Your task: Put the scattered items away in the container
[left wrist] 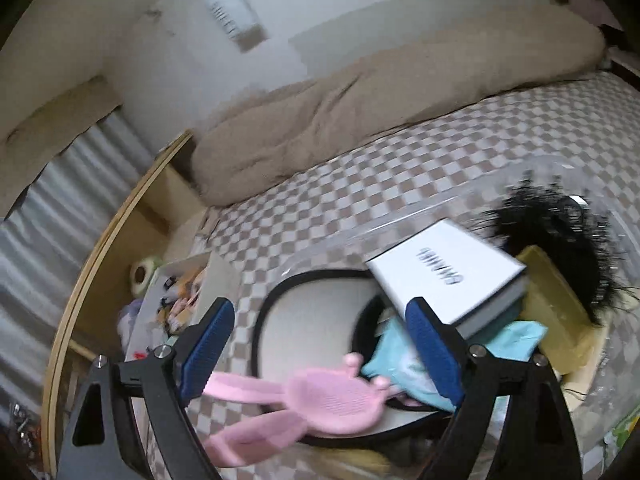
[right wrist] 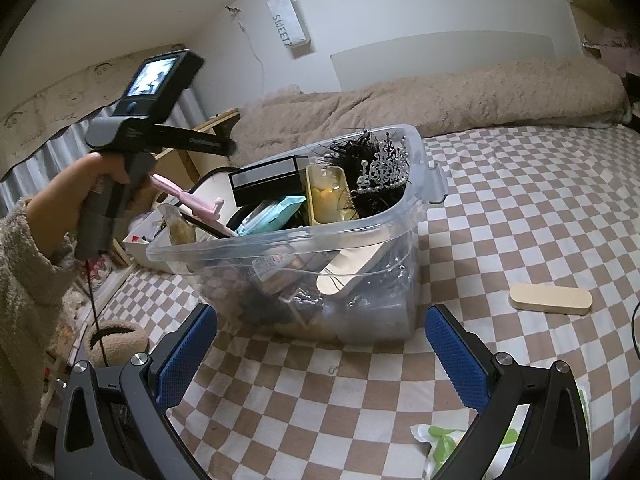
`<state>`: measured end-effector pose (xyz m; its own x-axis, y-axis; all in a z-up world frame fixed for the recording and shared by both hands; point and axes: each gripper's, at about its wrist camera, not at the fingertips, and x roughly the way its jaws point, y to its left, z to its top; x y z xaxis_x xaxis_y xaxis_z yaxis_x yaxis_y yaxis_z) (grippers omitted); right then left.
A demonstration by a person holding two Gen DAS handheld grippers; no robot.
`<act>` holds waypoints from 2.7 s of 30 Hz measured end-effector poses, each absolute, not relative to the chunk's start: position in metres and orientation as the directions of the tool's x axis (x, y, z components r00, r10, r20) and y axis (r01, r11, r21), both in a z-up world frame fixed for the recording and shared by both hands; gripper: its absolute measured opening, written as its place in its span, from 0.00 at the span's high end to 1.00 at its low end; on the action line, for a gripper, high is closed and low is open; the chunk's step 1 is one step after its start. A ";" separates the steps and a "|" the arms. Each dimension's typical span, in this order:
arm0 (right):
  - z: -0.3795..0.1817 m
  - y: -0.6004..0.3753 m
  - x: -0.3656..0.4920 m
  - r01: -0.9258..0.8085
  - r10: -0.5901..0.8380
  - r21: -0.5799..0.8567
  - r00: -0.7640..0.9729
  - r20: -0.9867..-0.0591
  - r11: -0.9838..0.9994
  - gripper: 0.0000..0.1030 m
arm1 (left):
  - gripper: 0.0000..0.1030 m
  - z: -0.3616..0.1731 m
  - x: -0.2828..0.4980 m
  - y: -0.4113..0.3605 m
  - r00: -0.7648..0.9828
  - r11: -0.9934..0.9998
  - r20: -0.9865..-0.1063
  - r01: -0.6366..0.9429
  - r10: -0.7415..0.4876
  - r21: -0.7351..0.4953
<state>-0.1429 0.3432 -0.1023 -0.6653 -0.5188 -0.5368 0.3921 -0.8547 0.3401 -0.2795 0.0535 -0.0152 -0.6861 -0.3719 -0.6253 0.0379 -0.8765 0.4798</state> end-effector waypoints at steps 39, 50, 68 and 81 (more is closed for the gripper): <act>-0.107 0.336 -0.145 0.390 -0.501 0.315 -0.660 -0.560 -0.865 0.00 | 0.16 -0.039 -0.256 0.046 -0.666 -0.976 -0.729 -0.008 -0.159 0.220; -0.099 0.337 -0.140 0.379 -0.490 0.310 -0.683 -0.541 -0.872 0.00 | 0.00 -0.015 -0.185 0.054 -0.774 -0.988 -0.633 -0.078 -0.025 0.134; -0.052 0.312 -0.096 0.416 -0.463 0.206 -0.756 -0.463 -0.886 0.00 | 0.00 0.016 -0.071 0.008 -0.881 -0.998 -0.473 -0.029 0.003 0.048; -0.022 0.290 -0.045 0.394 -0.405 0.118 -0.807 -0.430 -0.911 0.00 | 0.00 0.021 0.001 -0.009 -0.915 -0.998 -0.403 -0.042 0.022 0.041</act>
